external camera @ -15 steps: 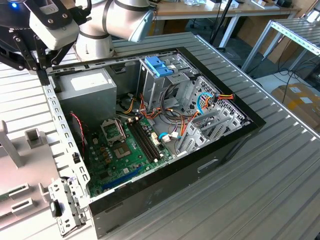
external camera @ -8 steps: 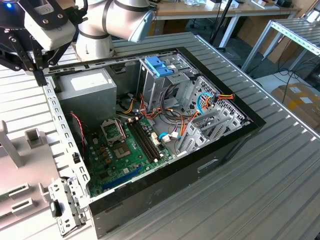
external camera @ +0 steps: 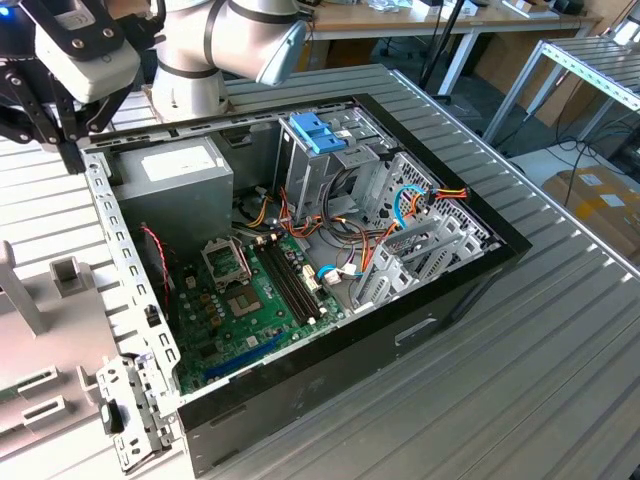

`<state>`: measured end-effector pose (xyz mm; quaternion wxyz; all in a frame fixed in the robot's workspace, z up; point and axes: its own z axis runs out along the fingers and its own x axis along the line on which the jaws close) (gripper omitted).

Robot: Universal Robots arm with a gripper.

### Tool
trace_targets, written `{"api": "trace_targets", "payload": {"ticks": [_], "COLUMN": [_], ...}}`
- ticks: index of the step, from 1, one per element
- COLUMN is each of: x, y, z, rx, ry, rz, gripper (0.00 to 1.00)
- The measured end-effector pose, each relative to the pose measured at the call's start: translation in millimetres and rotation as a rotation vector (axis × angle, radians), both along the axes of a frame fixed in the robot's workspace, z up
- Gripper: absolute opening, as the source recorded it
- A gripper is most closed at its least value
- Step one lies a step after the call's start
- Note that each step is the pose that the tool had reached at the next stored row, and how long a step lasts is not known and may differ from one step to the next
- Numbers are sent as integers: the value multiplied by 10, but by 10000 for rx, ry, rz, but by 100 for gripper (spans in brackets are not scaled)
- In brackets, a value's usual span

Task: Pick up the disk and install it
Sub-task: 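Reach for the disk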

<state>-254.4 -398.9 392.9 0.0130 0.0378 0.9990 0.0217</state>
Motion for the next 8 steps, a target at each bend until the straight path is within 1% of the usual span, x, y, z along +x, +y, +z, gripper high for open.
{"api": "trace_targets", "payload": {"ticks": [8], "x": [-61], "y": [0], "z": [-1], "rx": [0], "ry": [0], "rz": [0], "gripper": [11]}}
